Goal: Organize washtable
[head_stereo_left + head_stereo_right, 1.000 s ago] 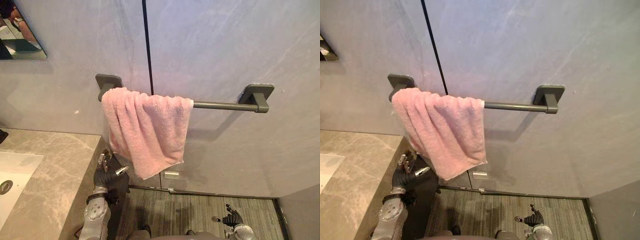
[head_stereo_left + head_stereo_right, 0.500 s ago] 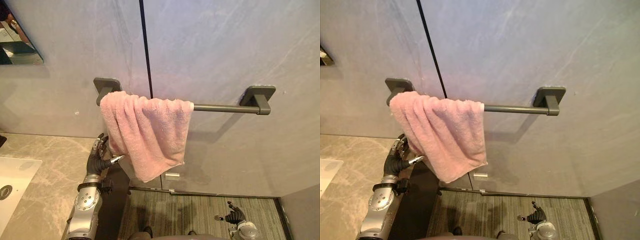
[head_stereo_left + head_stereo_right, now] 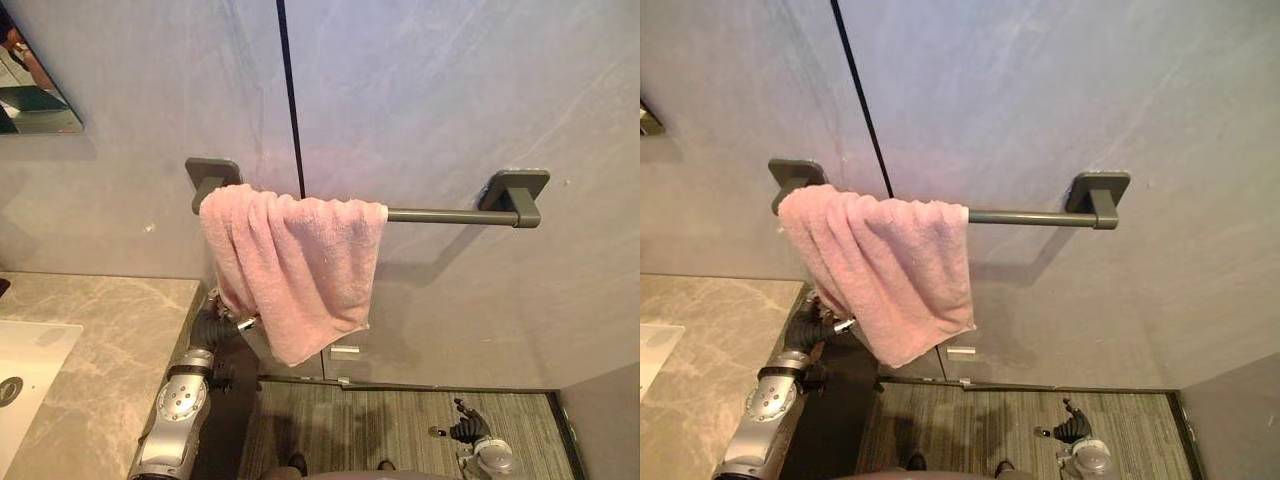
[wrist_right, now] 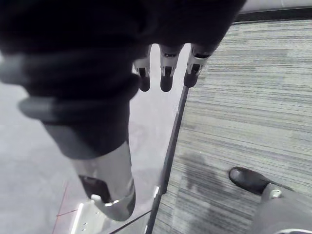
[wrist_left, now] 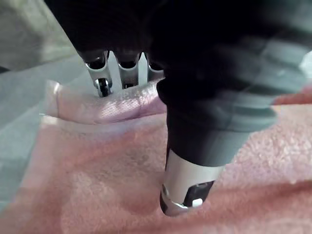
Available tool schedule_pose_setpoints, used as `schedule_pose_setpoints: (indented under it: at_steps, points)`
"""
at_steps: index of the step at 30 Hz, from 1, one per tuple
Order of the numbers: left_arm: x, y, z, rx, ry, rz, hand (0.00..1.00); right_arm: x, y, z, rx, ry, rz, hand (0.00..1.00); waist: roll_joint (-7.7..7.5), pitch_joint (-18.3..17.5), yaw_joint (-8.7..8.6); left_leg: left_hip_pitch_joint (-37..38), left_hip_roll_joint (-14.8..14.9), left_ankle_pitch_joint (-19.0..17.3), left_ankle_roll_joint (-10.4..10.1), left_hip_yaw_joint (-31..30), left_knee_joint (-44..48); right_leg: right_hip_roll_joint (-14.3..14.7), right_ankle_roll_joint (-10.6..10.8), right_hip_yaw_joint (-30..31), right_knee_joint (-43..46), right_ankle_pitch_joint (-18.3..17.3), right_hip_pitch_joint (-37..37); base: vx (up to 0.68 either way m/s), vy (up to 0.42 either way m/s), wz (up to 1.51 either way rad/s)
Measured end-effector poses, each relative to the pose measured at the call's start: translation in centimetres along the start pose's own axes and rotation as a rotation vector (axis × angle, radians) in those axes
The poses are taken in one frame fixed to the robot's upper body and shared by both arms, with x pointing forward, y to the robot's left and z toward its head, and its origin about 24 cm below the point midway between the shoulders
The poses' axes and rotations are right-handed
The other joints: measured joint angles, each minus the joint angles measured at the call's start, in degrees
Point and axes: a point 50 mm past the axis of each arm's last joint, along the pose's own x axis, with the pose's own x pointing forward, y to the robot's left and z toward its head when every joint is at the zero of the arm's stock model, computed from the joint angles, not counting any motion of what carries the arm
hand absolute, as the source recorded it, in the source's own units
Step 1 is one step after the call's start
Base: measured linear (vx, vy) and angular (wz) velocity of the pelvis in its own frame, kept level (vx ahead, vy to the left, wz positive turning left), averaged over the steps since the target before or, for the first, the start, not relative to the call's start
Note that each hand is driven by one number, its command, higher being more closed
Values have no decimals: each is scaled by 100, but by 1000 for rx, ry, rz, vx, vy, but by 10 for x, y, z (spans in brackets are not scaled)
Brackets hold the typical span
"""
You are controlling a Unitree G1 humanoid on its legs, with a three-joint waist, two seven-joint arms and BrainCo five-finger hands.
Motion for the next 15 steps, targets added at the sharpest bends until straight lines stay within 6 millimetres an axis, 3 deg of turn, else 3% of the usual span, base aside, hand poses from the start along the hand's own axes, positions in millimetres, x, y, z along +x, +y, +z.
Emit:
schedule_pose_setpoints:
  at_steps: [8, 11, 15]
  points:
    - [1, 1, 1, 0, -3, 7, 100, -1, -1, 13, -26, -66, 2, 0, -28, -24, -98, 126, -6, 31, 35, 147, -153, 2, 20, 147, -85, 59, 40, -5, 9, -10]
    - [1, 1, 1, 0, -4, 9, 100, -4, -6, 34, -3, -172, -16, 0, -30, -25, -102, 153, -12, 31, 37, 151, -174, -2, 21, 149, -101, 60, 34, 0, 0, 0]
    - [0, 1, 1, 0, -8, 11, 100, -16, -12, 76, 36, -388, -6, 0, -31, -25, -132, 156, -10, 31, 37, 150, -184, 4, 22, 149, -122, 61, 41, 5, 0, -1]
